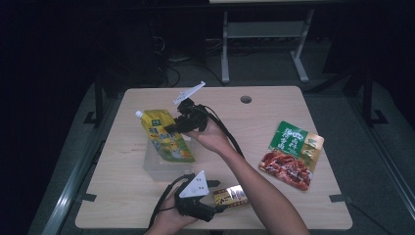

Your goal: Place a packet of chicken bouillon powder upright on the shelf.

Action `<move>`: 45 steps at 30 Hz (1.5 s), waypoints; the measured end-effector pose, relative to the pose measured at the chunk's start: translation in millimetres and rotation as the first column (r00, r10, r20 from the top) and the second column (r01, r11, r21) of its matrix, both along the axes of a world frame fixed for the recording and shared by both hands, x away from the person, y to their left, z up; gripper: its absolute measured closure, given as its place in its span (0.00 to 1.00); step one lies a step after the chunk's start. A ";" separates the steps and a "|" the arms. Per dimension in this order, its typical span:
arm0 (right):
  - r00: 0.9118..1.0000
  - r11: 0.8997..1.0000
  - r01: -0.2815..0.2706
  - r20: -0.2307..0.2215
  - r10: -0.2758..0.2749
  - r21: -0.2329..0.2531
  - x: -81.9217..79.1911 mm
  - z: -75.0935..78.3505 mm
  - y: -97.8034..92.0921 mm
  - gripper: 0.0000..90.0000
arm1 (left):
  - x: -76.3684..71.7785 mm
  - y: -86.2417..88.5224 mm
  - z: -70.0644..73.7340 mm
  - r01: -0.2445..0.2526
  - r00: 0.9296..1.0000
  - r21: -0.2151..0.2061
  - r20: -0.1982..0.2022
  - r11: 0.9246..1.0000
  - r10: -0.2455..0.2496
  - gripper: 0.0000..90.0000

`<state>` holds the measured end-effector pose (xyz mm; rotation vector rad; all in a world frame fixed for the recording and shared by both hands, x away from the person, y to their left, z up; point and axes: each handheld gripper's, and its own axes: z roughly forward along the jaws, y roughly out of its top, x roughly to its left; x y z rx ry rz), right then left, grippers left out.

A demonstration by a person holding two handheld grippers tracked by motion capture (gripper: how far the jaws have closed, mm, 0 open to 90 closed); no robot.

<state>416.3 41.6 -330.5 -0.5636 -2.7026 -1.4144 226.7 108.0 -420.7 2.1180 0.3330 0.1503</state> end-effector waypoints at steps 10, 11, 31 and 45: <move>1.000 1.000 0.011 -0.019 -0.012 -0.022 0.7 1.5 9.5 0.99 | -1.4 -1.1 -0.6 0.005 1.000 0.005 0.000 1.000 -0.005 0.31; 1.000 1.000 0.011 -0.023 -0.011 -0.014 0.2 1.3 9.2 1.00 | -1.5 -1.2 -0.6 0.006 1.000 0.006 0.001 1.000 -0.006 0.31; 0.997 0.972 0.075 -0.010 -0.075 0.223 -14.3 -19.1 -12.8 1.00 | -2.7 -3.1 -0.8 0.022 1.000 0.010 0.006 1.000 -0.022 0.31; 0.997 0.972 0.079 -0.028 -0.075 0.219 -13.9 -38.7 -19.6 0.98 | -1.6 -0.4 -0.8 0.002 1.000 0.006 -0.003 1.000 -0.002 0.32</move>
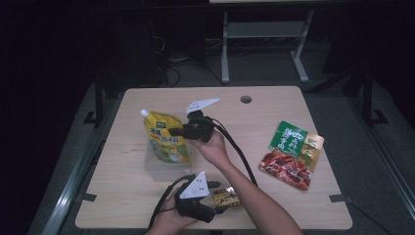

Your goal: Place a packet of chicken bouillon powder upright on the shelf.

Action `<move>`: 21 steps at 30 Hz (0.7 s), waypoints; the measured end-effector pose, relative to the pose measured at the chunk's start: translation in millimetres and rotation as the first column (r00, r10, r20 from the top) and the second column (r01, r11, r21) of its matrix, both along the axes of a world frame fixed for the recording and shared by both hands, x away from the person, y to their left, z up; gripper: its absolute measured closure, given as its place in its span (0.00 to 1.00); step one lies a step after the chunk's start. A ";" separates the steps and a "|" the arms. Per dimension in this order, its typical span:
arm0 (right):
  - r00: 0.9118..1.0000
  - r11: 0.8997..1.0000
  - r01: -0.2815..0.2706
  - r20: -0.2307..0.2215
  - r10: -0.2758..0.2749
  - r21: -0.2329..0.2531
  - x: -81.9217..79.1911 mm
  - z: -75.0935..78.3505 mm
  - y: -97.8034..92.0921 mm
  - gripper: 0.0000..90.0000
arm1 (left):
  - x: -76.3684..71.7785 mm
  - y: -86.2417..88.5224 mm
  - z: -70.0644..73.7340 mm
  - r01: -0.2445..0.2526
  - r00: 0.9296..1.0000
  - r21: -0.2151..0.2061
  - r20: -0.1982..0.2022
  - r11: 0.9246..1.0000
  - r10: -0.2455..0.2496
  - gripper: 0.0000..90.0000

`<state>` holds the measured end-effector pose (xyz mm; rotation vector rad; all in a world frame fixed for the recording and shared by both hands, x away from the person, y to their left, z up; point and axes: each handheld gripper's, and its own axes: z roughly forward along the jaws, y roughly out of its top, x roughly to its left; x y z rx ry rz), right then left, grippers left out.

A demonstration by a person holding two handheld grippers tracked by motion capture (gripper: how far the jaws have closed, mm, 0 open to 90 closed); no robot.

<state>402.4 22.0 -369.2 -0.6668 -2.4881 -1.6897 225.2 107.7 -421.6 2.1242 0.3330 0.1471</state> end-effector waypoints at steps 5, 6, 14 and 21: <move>1.000 0.999 0.000 -0.021 -0.001 -0.033 3.1 -2.7 -5.7 0.93 | 1.6 -0.2 -0.2 -0.006 1.000 0.010 0.003 1.000 0.006 0.32; 1.000 0.999 0.001 -0.027 -0.002 -0.038 3.6 -3.1 -6.1 0.91 | 1.9 -1.1 -1.3 -0.012 1.000 0.012 0.001 1.000 0.012 0.32; 0.999 0.996 0.006 -0.040 -0.010 -0.085 4.4 -2.2 -12.8 0.75 | 3.3 -0.5 -1.7 -0.037 0.999 0.023 0.004 0.999 0.037 0.32; 0.998 0.994 0.008 -0.056 -0.014 -0.106 0.0 1.8 -25.8 0.61 | 6.9 2.8 -1.5 -0.066 0.998 0.024 -0.007 0.998 0.066 0.30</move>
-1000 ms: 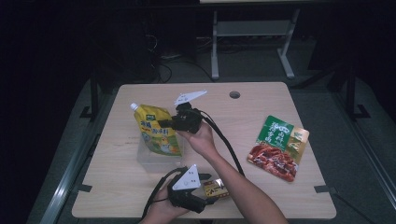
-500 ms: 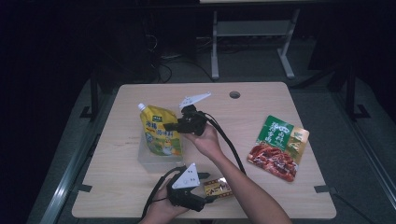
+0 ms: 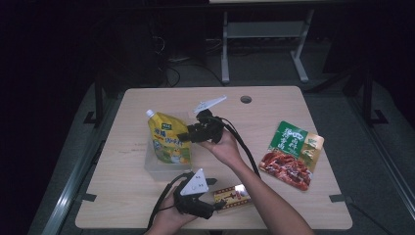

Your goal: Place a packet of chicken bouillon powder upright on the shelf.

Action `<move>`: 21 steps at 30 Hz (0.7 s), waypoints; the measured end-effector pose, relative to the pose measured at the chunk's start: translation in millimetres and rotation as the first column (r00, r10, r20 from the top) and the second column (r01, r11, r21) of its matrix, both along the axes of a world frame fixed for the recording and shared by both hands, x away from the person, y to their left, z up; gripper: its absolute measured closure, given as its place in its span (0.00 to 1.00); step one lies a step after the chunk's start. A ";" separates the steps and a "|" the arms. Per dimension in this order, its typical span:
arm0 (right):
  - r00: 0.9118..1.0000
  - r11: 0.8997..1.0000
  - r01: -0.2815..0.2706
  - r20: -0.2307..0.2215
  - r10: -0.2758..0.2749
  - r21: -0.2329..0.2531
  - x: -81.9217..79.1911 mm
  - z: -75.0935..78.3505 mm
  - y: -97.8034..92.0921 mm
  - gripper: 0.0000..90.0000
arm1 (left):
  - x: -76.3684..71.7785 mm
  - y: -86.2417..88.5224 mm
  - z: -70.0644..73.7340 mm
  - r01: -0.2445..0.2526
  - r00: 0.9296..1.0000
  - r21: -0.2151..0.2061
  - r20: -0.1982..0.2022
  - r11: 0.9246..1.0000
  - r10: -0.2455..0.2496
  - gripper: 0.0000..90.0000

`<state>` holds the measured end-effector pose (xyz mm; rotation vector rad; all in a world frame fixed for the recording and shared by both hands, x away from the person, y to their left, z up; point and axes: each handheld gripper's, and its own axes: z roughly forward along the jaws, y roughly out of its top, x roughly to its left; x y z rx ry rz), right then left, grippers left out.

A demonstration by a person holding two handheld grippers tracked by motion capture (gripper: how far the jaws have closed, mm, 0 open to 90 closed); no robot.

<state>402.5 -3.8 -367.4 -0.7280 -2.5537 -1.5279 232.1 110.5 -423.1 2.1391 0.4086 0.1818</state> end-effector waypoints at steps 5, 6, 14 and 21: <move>1.000 1.000 0.000 0.026 0.000 -0.031 -9.5 7.1 -10.5 0.56 | 0.6 -0.5 -0.8 -0.014 1.000 0.011 0.000 1.000 0.014 0.29; 1.000 0.999 0.000 0.027 0.001 -0.035 -11.5 8.5 -13.1 0.55 | 0.2 -0.9 -1.1 -0.017 1.000 0.013 -0.006 1.000 0.017 0.28; 1.000 1.000 0.004 0.015 -0.004 -0.021 -24.8 12.9 -37.3 0.50 | 0.5 -3.7 -3.8 -0.012 1.000 0.046 -0.003 0.999 0.012 0.28; 1.000 0.999 0.030 -0.002 -0.030 -0.019 -34.5 12.3 -61.4 0.47 | 1.4 -6.4 -7.7 -0.025 0.999 0.066 -0.025 0.998 0.026 0.27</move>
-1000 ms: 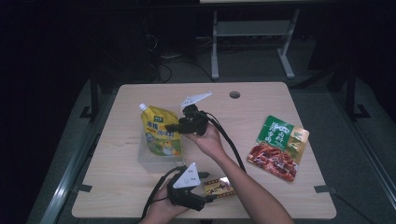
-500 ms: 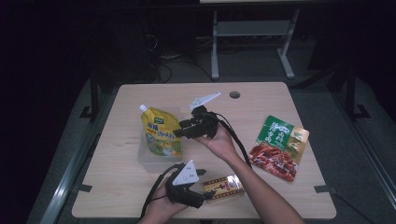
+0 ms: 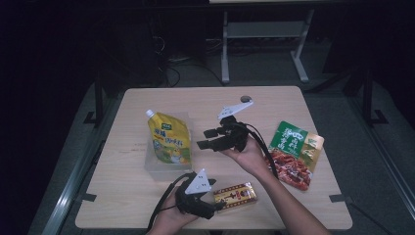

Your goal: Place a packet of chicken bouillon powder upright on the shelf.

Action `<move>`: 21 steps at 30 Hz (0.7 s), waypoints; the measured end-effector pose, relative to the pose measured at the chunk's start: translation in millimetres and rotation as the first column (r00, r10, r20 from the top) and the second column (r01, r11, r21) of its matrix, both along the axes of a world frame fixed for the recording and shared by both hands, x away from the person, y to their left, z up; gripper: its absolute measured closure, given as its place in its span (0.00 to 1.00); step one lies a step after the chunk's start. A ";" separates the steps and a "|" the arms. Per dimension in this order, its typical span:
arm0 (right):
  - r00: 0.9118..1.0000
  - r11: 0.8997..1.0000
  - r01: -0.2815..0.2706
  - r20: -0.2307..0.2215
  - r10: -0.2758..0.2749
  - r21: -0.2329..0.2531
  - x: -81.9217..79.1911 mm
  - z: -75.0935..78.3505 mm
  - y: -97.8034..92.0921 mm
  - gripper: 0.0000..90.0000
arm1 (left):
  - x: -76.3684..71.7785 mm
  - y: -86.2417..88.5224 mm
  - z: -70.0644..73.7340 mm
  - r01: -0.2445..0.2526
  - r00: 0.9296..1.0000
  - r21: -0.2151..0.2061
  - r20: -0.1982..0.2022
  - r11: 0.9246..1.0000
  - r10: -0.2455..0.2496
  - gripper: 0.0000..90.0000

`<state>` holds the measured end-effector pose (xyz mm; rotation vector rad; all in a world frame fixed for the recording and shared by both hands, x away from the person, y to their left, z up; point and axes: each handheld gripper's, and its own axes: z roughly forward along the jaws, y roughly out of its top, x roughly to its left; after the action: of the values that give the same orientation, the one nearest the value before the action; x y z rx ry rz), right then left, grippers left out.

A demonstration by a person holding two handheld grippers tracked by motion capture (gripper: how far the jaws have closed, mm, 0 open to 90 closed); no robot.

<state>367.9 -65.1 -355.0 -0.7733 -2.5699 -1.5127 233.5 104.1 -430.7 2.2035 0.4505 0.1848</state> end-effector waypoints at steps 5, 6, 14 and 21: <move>1.000 1.000 0.020 0.005 -0.020 -0.021 -7.0 -3.2 -17.5 0.46 | 1.1 -6.0 -6.1 0.023 1.000 0.068 0.002 0.997 -0.023 0.26; 1.000 0.999 0.026 0.003 -0.026 -0.022 -8.5 -4.0 -21.4 0.46 | 1.3 -7.4 -7.0 0.024 1.000 0.079 -0.003 0.997 -0.024 0.25; 0.998 0.996 0.070 0.003 -0.070 -0.053 -18.8 -13.2 -53.1 0.42 | 2.6 -17.5 -17.3 0.043 0.999 0.146 -0.028 0.988 -0.039 0.23; 0.995 0.992 0.098 -0.008 -0.098 -0.075 -30.6 -22.3 -75.3 0.40 | 5.2 -23.1 -22.9 0.056 0.998 0.204 -0.025 0.977 -0.052 0.23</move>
<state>337.3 -140.4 -377.3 -0.9266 -2.6296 -1.4406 238.7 81.1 -453.6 2.4180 0.3965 0.1874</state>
